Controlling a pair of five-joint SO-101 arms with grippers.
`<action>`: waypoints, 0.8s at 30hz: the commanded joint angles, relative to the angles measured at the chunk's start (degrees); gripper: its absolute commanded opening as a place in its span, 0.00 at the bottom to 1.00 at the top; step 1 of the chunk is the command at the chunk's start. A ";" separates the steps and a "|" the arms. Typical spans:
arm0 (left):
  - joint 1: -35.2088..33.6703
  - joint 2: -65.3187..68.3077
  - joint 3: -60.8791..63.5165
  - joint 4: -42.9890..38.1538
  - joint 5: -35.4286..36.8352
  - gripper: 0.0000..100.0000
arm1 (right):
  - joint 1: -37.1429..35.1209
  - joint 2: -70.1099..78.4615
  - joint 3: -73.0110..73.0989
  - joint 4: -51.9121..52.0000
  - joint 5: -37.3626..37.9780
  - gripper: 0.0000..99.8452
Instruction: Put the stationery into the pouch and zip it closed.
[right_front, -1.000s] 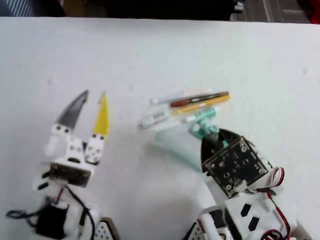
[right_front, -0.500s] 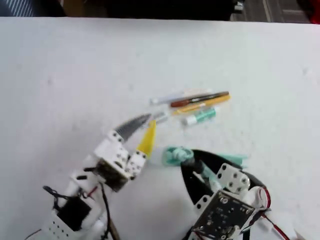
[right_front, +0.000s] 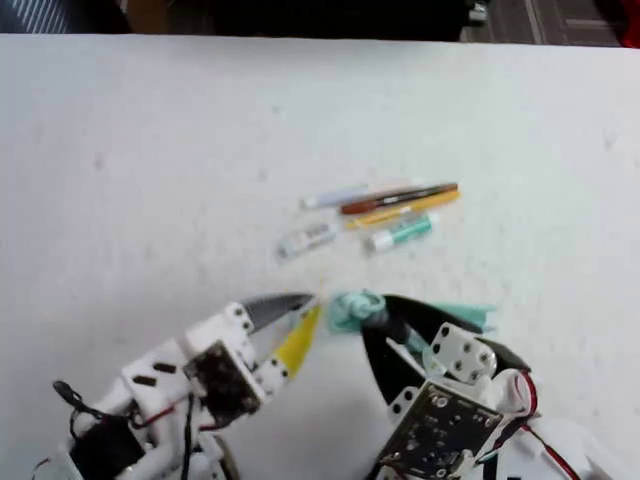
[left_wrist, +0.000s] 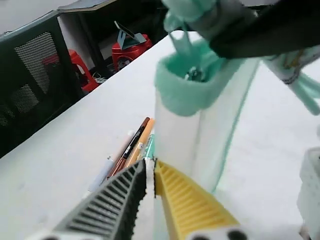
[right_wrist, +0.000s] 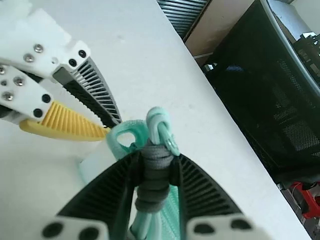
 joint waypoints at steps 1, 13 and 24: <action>4.00 0.22 -2.55 1.14 0.18 0.07 | -0.40 0.66 0.09 -0.75 0.53 0.02; 3.91 0.22 -2.99 1.93 -0.09 0.07 | -0.31 0.48 -0.26 -0.57 -3.08 0.02; -2.07 0.22 -13.45 15.12 -3.60 0.24 | -0.22 0.57 5.63 -3.91 -2.99 0.02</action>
